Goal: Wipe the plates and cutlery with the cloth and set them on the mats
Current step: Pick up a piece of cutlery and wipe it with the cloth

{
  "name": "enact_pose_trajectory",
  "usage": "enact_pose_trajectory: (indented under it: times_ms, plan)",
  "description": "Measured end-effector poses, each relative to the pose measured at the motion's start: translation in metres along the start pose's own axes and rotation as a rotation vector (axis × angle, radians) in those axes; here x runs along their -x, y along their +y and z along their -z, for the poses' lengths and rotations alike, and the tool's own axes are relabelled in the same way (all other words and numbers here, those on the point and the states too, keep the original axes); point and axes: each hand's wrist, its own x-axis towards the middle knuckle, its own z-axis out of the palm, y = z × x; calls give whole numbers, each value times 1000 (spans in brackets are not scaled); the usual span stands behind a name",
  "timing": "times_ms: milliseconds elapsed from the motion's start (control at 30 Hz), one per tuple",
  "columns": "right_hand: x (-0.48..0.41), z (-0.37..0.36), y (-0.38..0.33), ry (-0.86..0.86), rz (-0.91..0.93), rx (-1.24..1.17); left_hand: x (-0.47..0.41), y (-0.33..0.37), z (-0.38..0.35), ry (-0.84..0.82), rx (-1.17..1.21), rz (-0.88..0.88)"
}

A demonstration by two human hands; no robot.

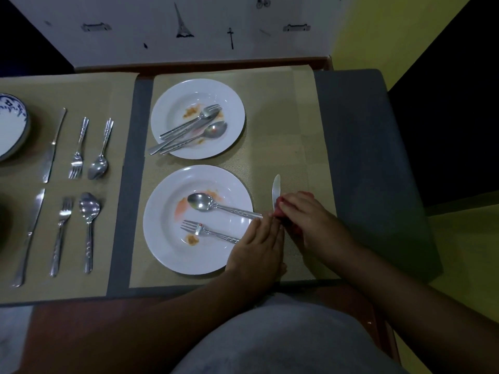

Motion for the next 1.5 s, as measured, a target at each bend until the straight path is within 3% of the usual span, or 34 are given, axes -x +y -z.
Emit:
enact_pose_trajectory:
  times_ms: [67,133,167,300,400,533,800,967,1067,1167,1300,1500]
  plan:
    - [0,5,-8,10,8,9,9,-5,2,145,109,-50]
    - [-2,8,-15,41,7,-3,20,-14,14,253,307,21]
    - [-3,8,-18,61,5,-13,24,-19,23,254,500,146]
    - [-17,10,-33,110,19,-44,31,-43,47,65,1435,931]
    - [-27,10,-45,106,32,-52,23,-56,48,48,1843,1222]
    - [-37,8,-54,103,66,-113,5,-60,49,117,2059,1446]
    - [-42,17,-69,147,67,-120,-13,-71,47,126,2097,1516]
    - [-49,35,-80,224,-154,-270,16,-84,59,38,1964,1259]
    - [-62,41,-92,202,-181,-382,44,-97,59,27,1973,1179]
    - [-77,37,-108,167,-72,-413,65,-108,54,13,2007,1094]
    - [-93,17,-129,144,157,-159,78,-116,54,15,1962,1056]
    - [-113,-27,-136,-96,273,-99,93,-123,53,64,1799,966]
